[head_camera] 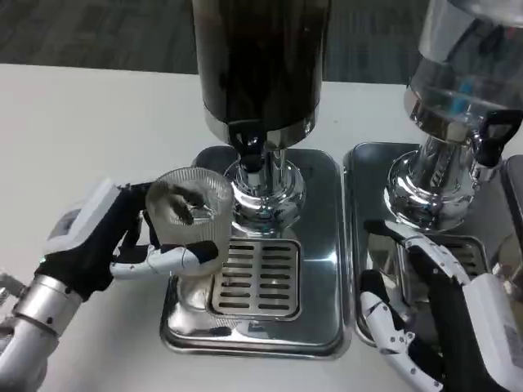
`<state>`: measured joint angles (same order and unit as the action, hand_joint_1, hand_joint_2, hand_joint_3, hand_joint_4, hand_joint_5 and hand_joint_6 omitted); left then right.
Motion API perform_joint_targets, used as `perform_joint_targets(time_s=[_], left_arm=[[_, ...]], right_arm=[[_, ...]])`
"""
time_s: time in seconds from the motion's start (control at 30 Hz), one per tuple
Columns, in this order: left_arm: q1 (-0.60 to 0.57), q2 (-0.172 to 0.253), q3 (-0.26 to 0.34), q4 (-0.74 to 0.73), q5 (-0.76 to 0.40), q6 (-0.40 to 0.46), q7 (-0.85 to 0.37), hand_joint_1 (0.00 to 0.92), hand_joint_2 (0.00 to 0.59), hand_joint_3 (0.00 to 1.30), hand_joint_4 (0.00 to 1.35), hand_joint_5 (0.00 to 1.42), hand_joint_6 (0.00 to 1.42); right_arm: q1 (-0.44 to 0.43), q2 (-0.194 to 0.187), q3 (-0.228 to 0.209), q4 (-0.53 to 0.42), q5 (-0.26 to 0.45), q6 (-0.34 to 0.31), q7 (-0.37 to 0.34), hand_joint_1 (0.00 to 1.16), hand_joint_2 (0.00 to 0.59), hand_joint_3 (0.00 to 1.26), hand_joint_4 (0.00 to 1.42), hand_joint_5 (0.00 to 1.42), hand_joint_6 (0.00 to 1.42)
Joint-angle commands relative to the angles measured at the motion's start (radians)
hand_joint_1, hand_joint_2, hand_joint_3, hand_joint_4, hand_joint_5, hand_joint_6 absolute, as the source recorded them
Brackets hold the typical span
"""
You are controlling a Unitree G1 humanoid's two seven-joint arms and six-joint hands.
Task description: Grasp the cup under the faucet to collect the drink, then remove the cup.
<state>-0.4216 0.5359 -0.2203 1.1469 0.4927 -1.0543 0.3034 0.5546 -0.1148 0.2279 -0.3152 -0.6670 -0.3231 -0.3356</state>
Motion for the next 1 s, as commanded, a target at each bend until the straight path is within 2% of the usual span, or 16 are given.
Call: perform_joint_targets(time_s=[0.03,0.53,0.73,1.0], left_arm=[[-0.04,-0.012,-0.013,0.005,0.01,0.008,-0.012,0.406,0.112,0.65,0.71,0.98,1.3],[-0.105,-0.064,-0.082,0.047,0.049,0.075,-0.036,0.406,0.111,0.65,0.71,0.98,1.3],[-0.116,-0.086,-0.1,0.056,0.07,0.086,-0.041,0.405,0.111,0.65,0.71,0.97,1.29],[-0.123,-0.093,-0.129,0.058,0.082,0.098,-0.04,0.4,0.112,0.63,0.69,0.94,1.27]], right_arm=[[0.009,0.014,0.002,-0.012,-0.003,-0.002,-0.021,0.34,0.422,0.29,0.22,0.19,0.11],[0.037,0.042,0.011,-0.024,-0.016,0.0,-0.045,0.34,0.422,0.29,0.22,0.19,0.11],[0.042,0.041,0.011,-0.025,-0.012,0.002,-0.041,0.34,0.422,0.29,0.22,0.19,0.11],[0.031,0.043,0.011,-0.021,-0.005,0.003,-0.036,0.34,0.422,0.29,0.22,0.19,0.12]])
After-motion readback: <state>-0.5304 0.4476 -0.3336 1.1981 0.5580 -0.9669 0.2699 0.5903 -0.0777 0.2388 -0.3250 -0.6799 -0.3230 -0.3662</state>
